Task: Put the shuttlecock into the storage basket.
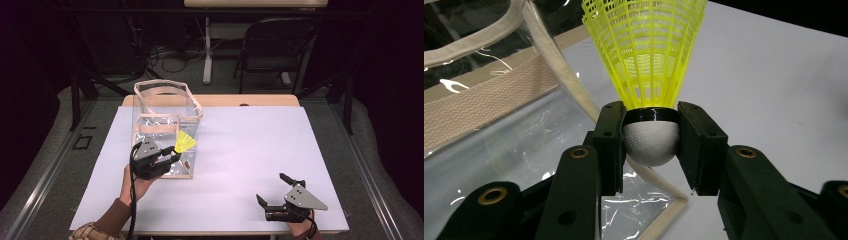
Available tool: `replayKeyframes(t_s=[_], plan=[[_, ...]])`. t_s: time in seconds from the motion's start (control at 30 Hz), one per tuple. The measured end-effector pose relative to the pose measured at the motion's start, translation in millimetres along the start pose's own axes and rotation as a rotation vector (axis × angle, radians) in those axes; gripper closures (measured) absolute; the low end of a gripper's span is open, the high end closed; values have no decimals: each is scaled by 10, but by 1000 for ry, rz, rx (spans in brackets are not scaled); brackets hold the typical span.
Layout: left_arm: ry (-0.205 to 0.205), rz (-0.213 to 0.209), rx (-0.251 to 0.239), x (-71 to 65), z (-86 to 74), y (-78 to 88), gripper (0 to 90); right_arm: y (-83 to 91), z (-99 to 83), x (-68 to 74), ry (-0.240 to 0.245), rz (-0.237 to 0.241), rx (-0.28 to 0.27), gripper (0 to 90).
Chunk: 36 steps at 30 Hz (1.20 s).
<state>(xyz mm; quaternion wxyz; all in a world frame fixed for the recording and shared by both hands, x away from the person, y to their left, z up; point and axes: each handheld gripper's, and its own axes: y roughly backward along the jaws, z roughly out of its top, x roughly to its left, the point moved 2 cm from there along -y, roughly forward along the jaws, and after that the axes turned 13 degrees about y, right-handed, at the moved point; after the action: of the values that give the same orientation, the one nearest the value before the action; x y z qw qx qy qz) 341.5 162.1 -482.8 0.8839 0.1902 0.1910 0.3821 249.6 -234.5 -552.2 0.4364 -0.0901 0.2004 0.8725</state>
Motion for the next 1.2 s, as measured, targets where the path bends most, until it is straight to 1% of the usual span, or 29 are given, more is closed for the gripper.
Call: replayKeyframes(t_s=[0.1,0.2,0.27,0.5,0.7,0.93,1.1,1.2], plan=[[6,-2,-7,18,12,24,647,-1,-1,-1,0,1,-1,0],[9,-7,-17,6,29,53,647,-1,-1,-2,0,1,-1,0],[0,-8,-25,-7,47,79,647,0,0,-1,1,0,0,0],[-4,0,-50,0,119,147,648,-3,0,-1,3,0,-1,0],[1,23,-67,70,167,194,647,-3,0,-1,2,0,0,0],[3,39,-88,135,221,249,648,-4,0,-1,2,1,2,0],[18,55,-111,203,275,288,647,-5,0,-1,1,2,2,0],[20,65,-115,242,300,306,647,-5,0,-2,1,2,2,1]])
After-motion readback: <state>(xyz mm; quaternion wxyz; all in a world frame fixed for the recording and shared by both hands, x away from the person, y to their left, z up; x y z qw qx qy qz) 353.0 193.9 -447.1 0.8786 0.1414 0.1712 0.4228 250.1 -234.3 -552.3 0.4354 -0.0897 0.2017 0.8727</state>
